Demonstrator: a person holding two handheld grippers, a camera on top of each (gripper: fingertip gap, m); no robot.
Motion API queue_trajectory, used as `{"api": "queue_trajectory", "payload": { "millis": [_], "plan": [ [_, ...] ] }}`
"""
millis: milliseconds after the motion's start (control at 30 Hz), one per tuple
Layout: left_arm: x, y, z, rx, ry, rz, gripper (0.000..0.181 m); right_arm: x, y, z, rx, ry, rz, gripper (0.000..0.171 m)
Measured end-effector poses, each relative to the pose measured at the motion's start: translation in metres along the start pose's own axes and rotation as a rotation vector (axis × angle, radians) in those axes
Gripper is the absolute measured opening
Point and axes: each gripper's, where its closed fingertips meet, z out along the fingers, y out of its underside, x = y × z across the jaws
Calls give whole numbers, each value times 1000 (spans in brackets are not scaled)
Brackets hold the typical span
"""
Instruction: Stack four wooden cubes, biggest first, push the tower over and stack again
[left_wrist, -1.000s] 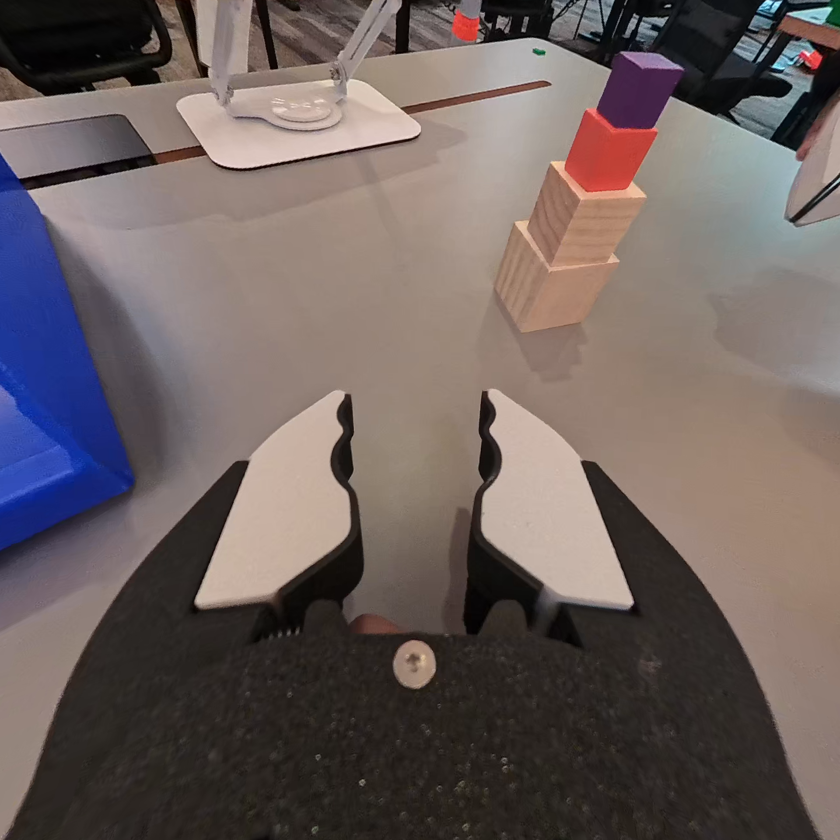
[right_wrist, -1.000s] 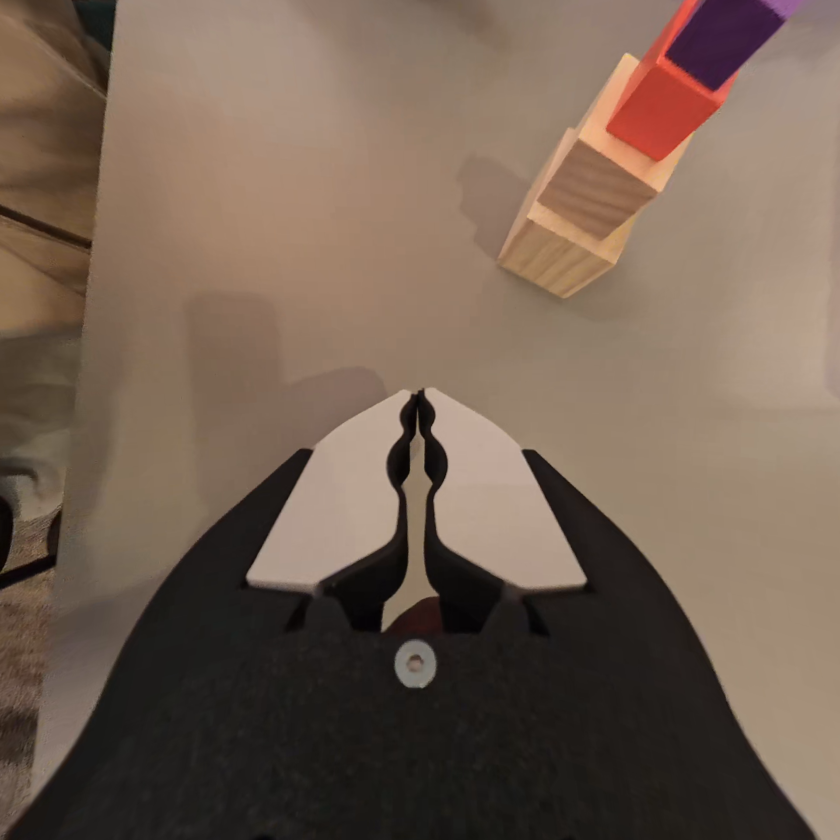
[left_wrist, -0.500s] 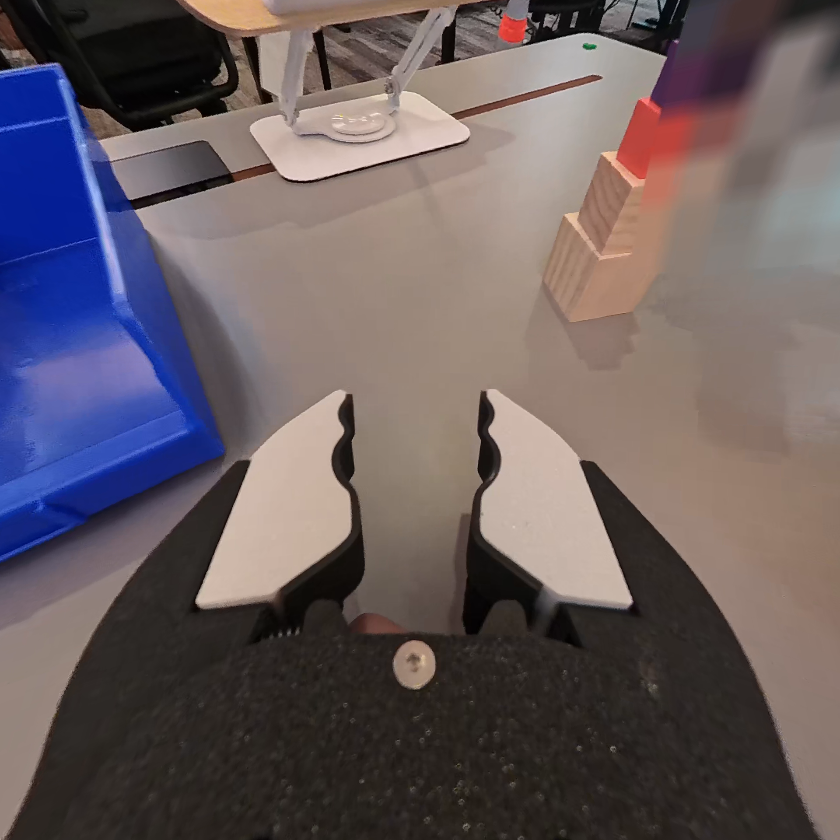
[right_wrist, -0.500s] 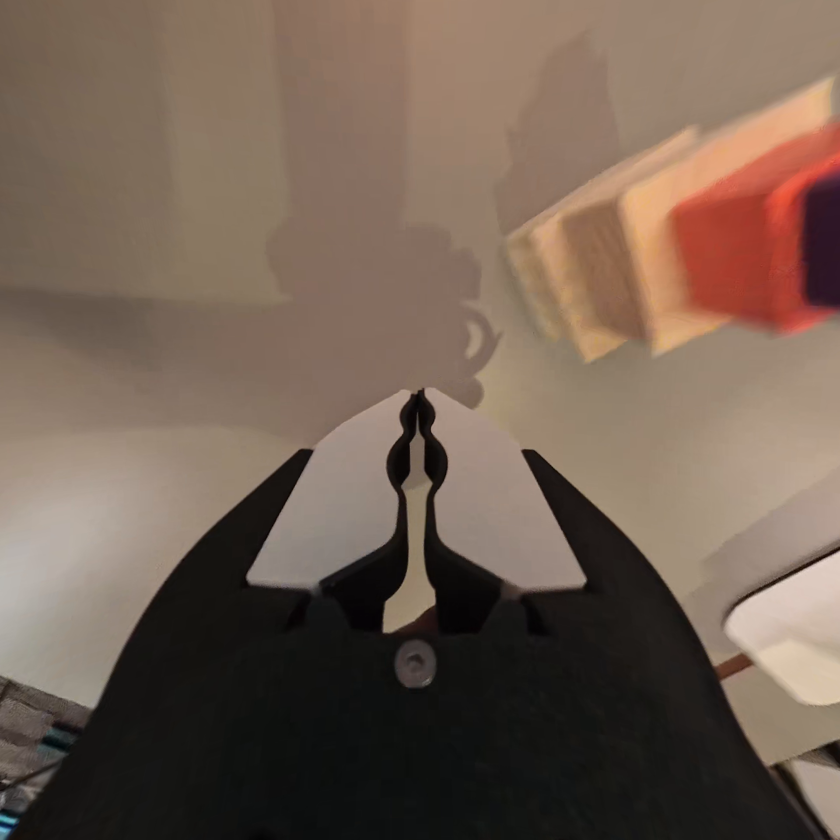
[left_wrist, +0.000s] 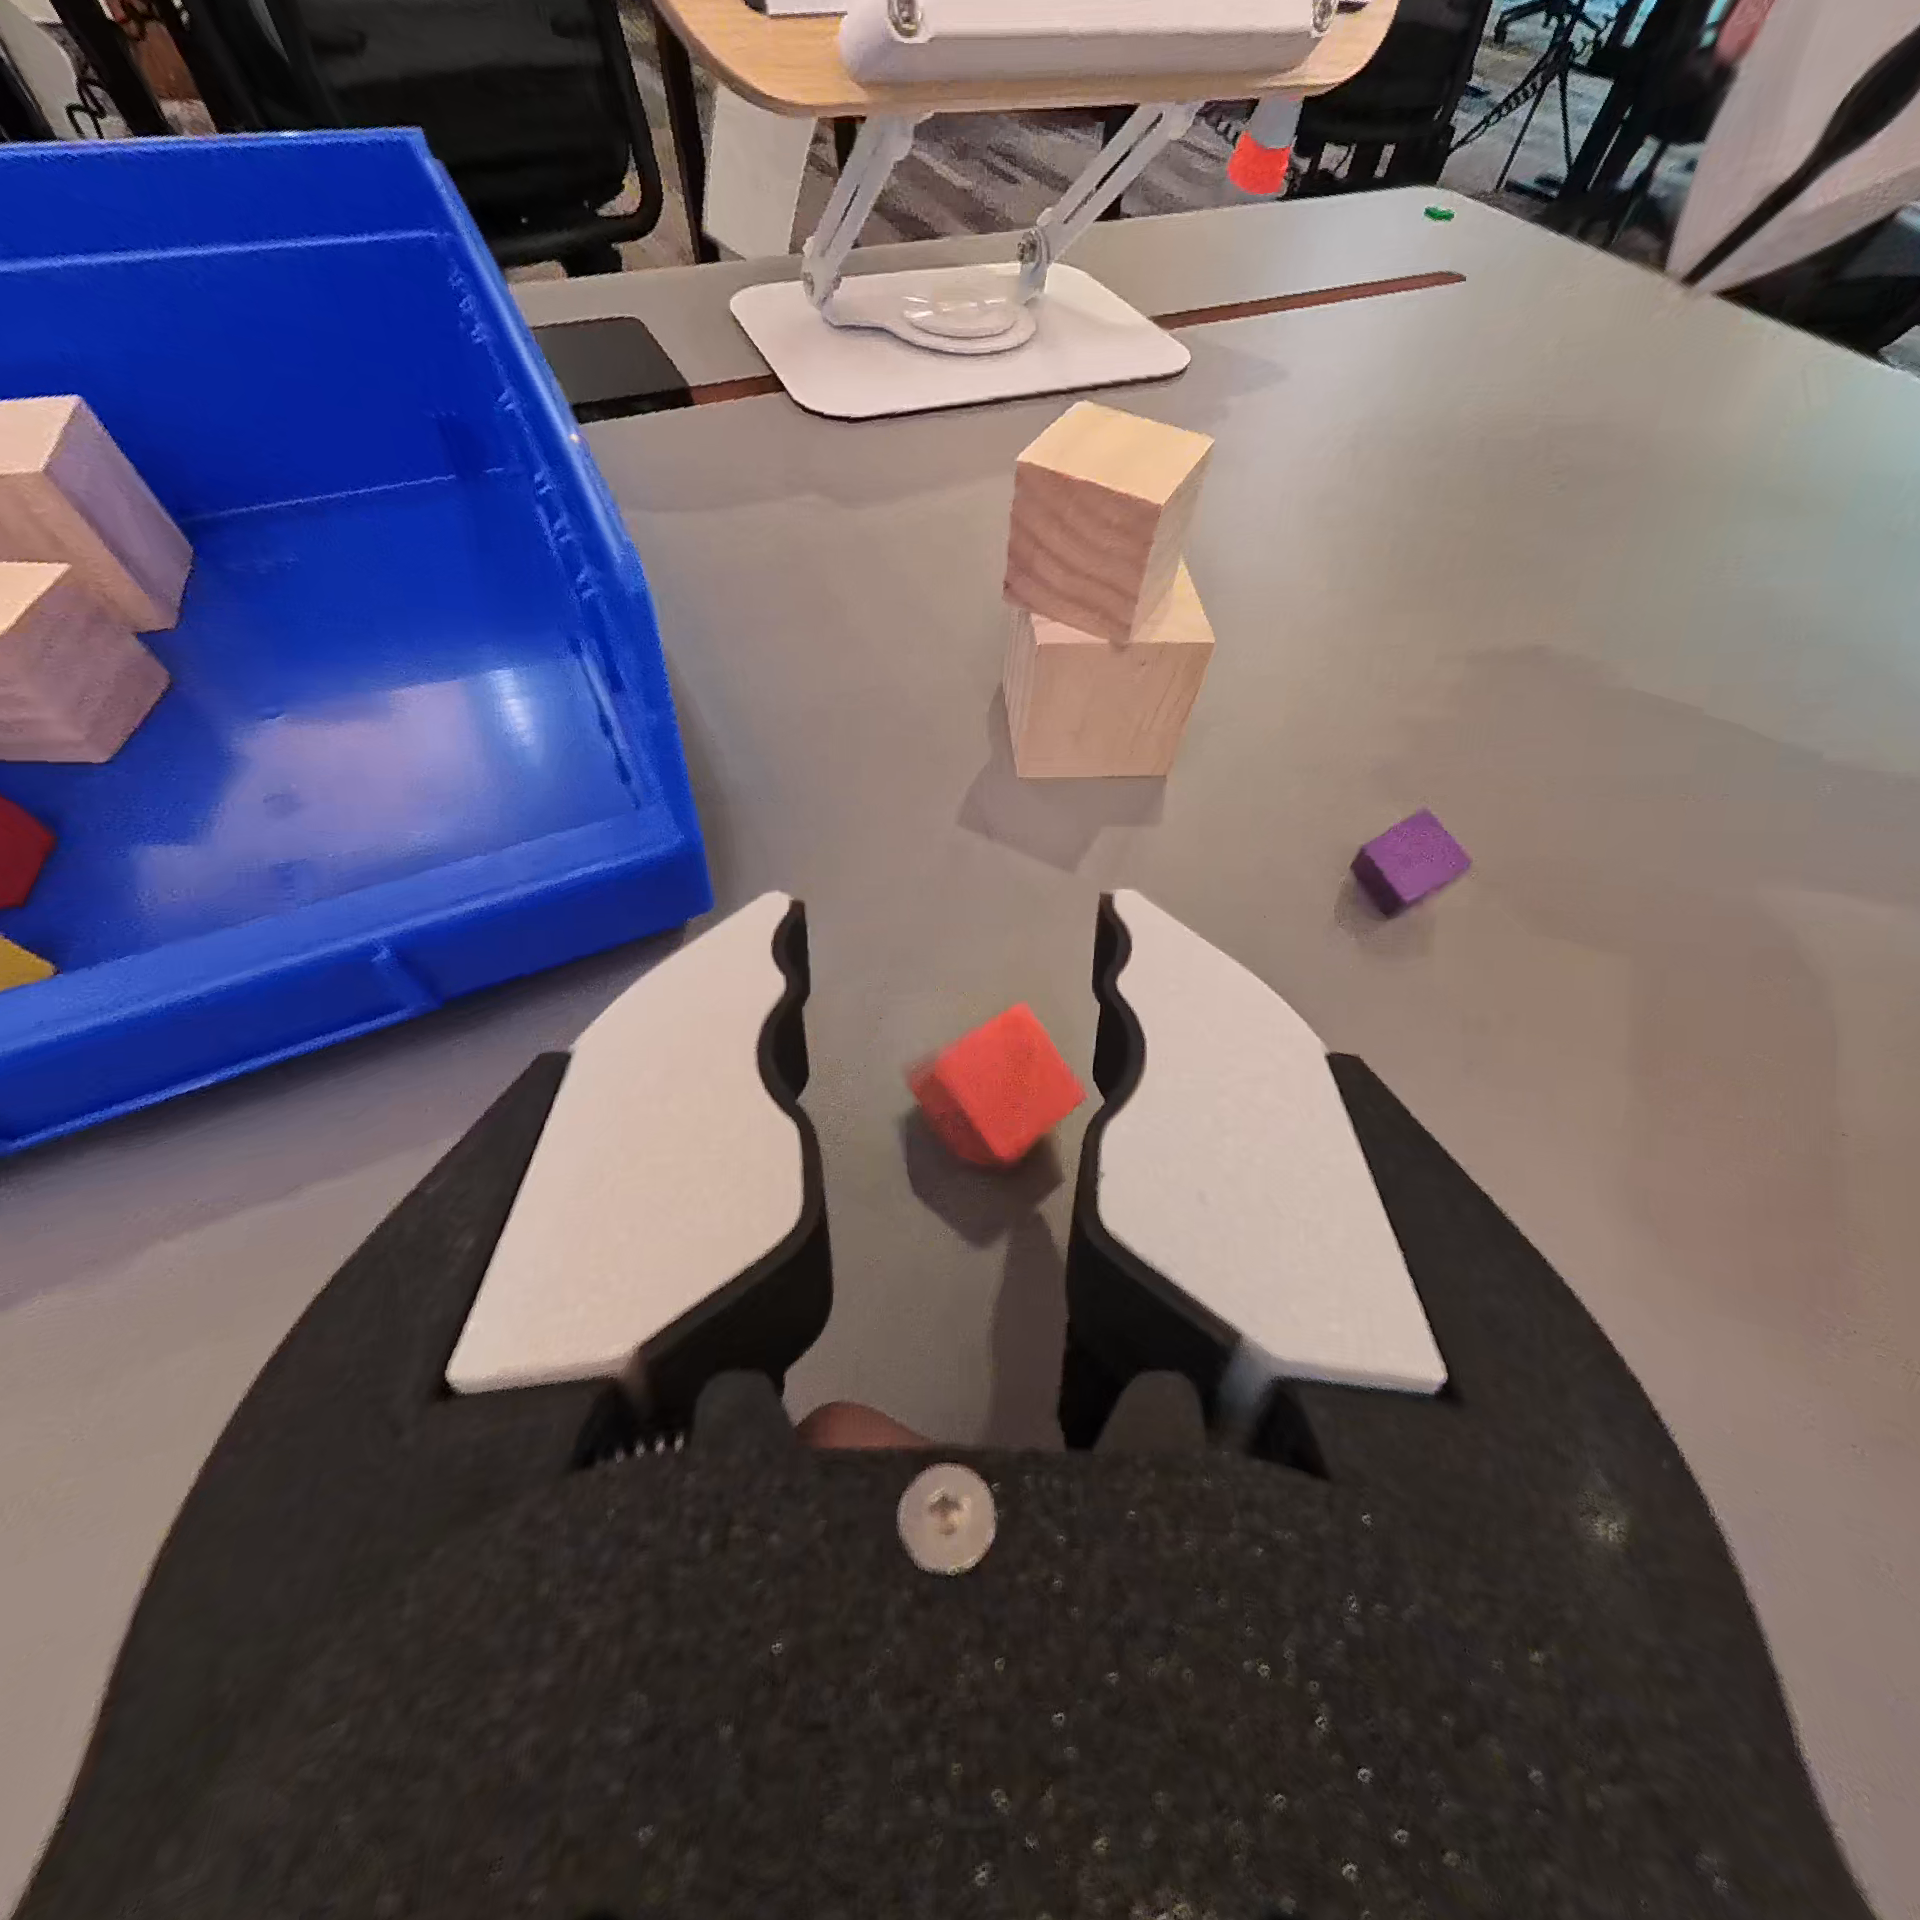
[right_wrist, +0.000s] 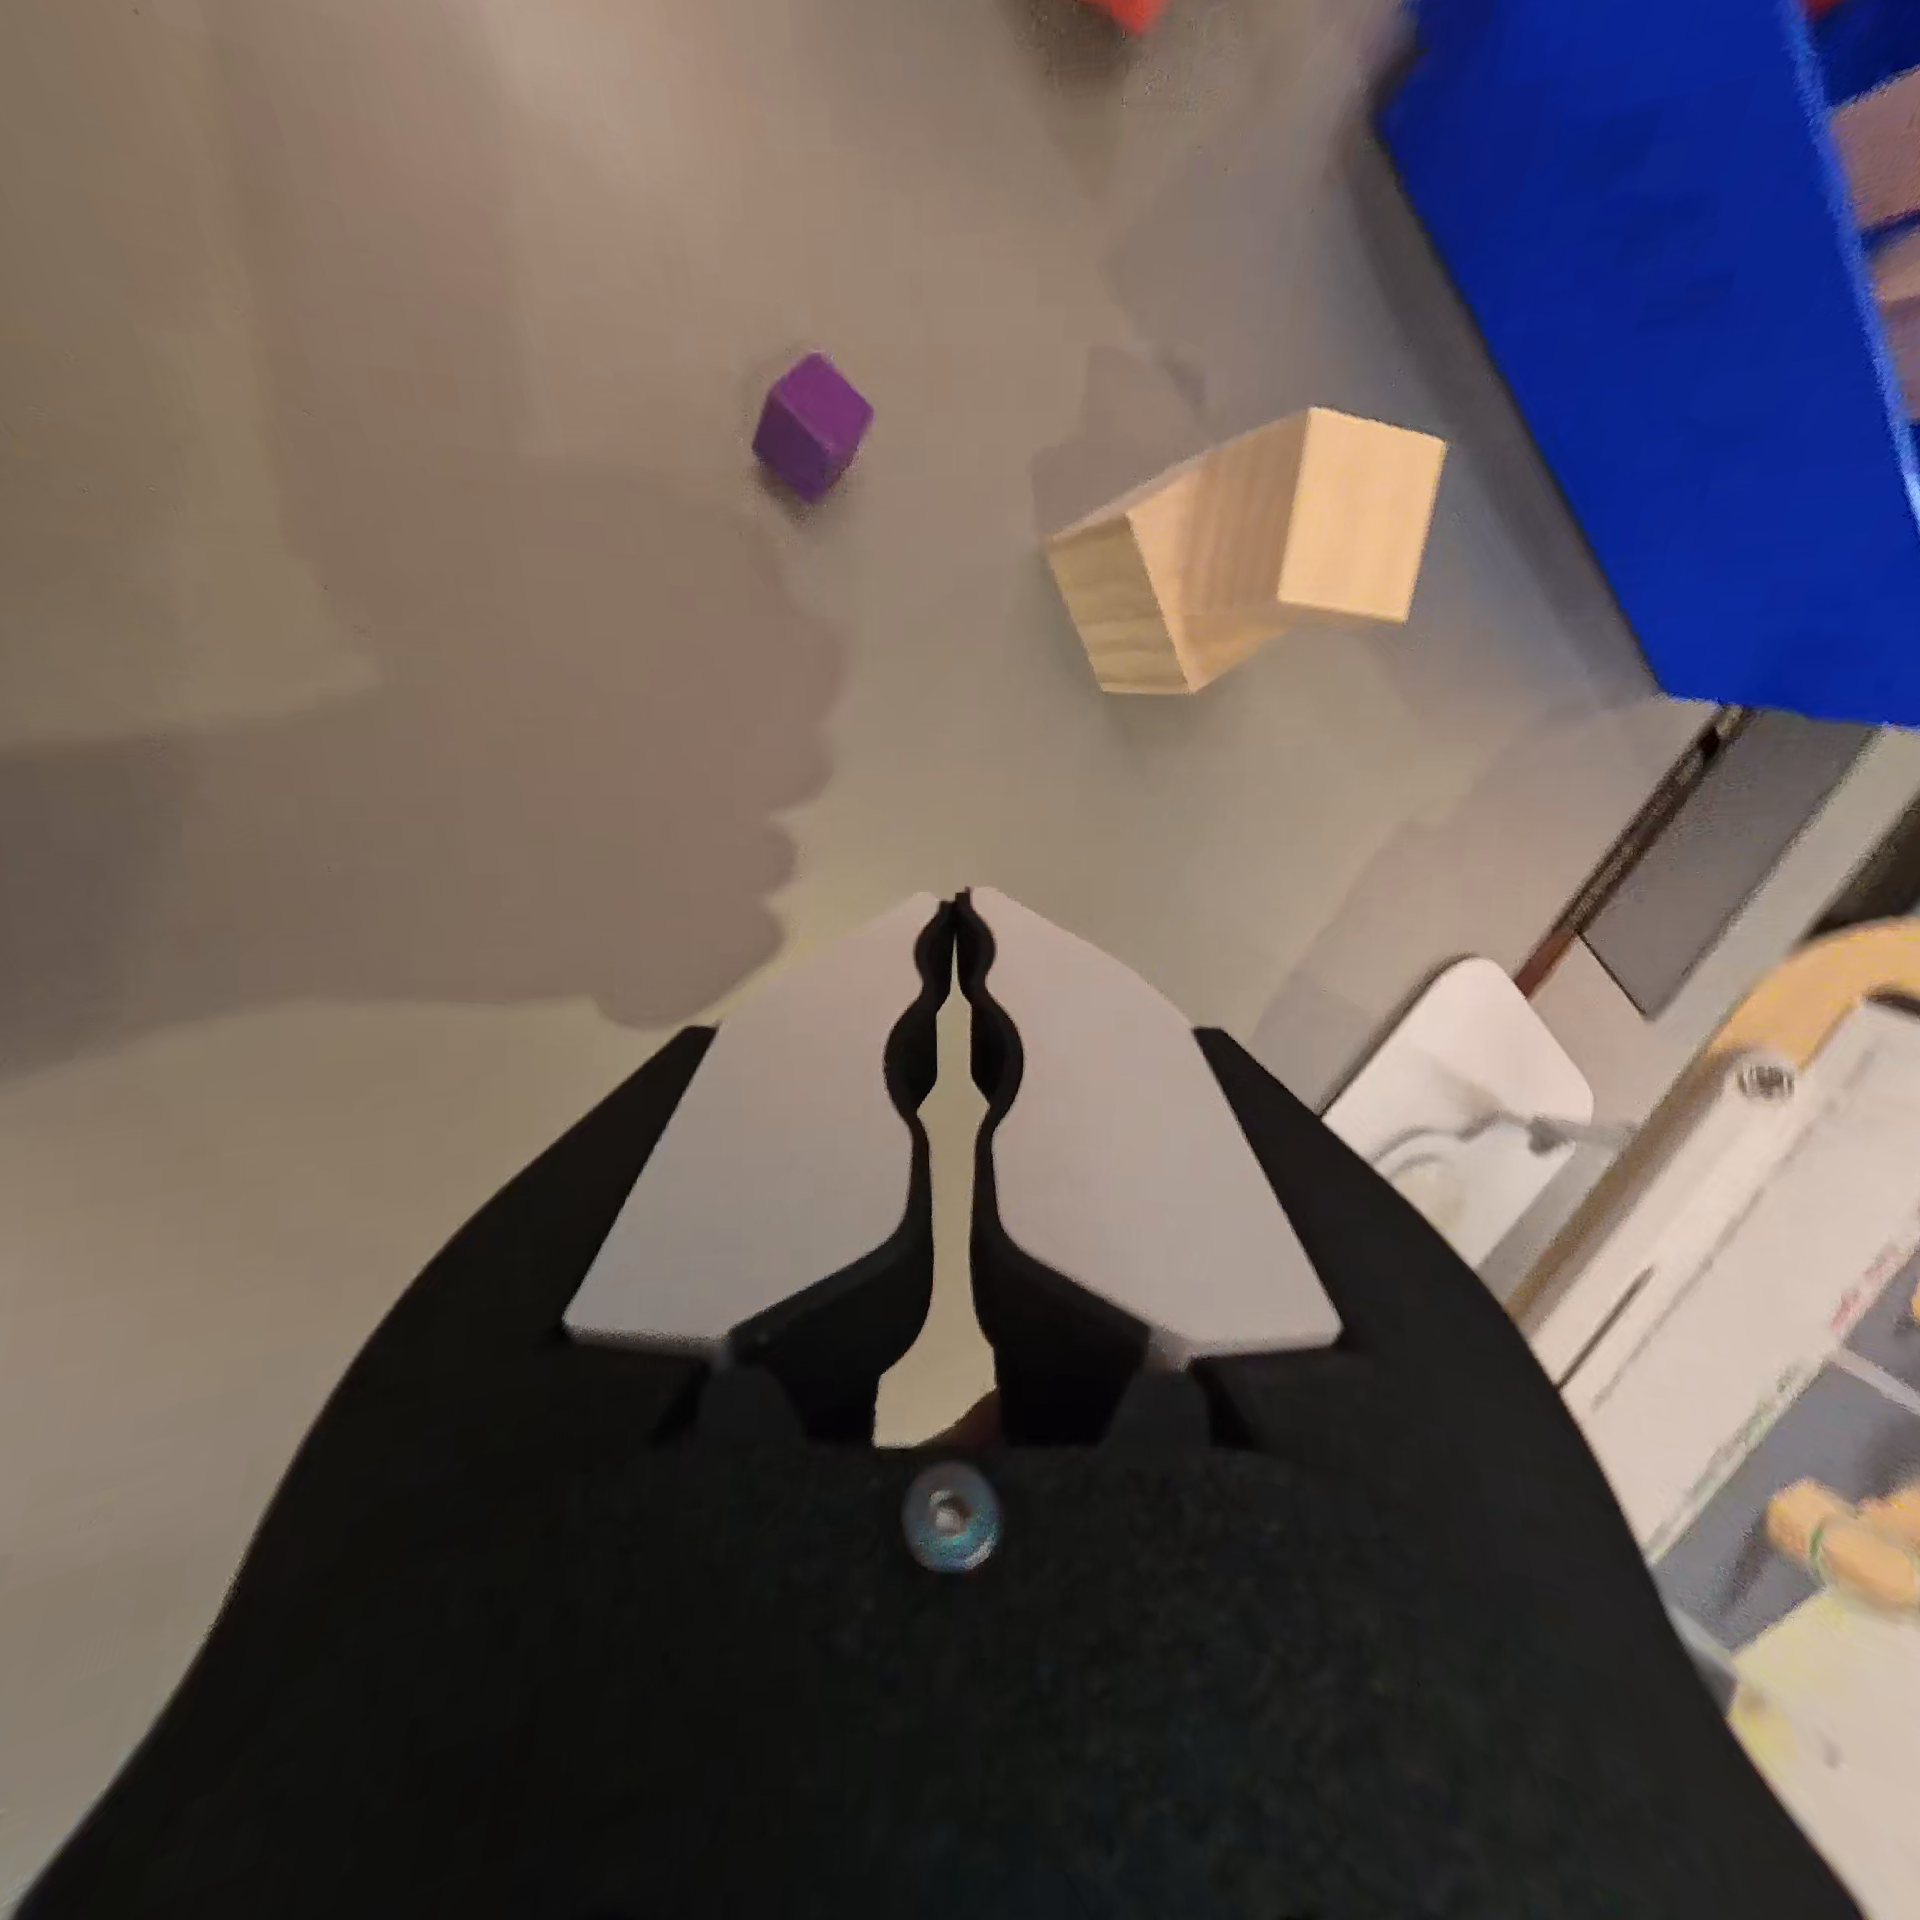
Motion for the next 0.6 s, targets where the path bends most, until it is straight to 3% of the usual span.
{"api": "queue_trajectory", "payload": {
  "millis": [133,400,467,600],
  "plan": [
    [-12,5,-27,-17,-40,-21,57,-16,6,-19,103,178,192,0],
    [-13,12,-80,35,-62,-89,57,-81,-10,-58,640,696,879,2],
    [-10,14,-80,37,-68,-89,57,-97,-5,-58,679,789,1023,7],
    [6,14,-76,43,-66,-61,57,-121,0,-49,696,889,1195,41]
  ]
}}
